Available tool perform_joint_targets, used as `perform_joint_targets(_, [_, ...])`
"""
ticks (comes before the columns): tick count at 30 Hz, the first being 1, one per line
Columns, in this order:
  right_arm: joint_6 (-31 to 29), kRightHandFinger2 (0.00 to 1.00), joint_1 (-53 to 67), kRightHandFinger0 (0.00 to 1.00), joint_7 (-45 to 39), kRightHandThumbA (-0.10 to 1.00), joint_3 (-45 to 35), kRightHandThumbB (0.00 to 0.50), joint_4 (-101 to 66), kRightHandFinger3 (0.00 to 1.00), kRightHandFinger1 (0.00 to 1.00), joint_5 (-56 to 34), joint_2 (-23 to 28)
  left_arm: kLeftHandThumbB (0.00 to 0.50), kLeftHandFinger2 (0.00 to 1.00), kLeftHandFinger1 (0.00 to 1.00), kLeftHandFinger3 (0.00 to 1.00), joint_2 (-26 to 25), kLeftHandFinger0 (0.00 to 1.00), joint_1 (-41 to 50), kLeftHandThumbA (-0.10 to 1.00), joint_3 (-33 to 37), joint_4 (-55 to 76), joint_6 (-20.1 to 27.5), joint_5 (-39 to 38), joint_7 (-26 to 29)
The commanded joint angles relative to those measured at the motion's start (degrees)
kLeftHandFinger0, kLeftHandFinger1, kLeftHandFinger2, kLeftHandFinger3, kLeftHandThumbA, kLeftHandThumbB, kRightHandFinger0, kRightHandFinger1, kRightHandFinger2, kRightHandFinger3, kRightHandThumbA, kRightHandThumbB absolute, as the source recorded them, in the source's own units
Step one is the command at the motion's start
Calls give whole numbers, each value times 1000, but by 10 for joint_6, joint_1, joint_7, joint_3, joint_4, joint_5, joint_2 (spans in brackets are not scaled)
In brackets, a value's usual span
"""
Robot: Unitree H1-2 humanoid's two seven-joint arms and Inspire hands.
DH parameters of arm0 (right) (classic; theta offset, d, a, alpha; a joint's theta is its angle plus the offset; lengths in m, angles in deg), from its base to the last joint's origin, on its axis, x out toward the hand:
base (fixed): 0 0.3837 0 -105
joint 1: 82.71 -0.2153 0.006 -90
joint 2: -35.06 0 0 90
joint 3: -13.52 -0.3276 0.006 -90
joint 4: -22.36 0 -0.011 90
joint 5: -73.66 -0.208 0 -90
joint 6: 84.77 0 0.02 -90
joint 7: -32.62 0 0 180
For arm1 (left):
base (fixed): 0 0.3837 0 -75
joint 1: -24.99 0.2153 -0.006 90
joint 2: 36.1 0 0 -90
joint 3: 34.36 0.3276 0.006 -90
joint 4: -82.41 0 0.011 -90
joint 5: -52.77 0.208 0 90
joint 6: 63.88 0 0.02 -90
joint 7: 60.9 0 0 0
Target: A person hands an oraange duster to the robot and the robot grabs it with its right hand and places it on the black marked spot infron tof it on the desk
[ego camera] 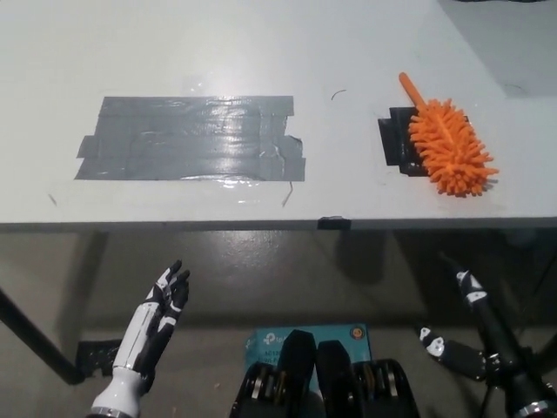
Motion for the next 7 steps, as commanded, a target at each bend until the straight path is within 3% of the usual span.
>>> perform_joint_targets(1, [-58,1000,-22,1000,9,590,-9,187,19,1000,1000,-34,0,143,1000,1000,1000,1,1000,-8,873,-1,11,25,-2,11])
perform_joint_targets(7, [-56,1000,-29,1000,2,586,-4,172,25,1000,1000,-35,2,167,1000,1000,1000,-4,1000,-9,884,-3,8,27,2,14])
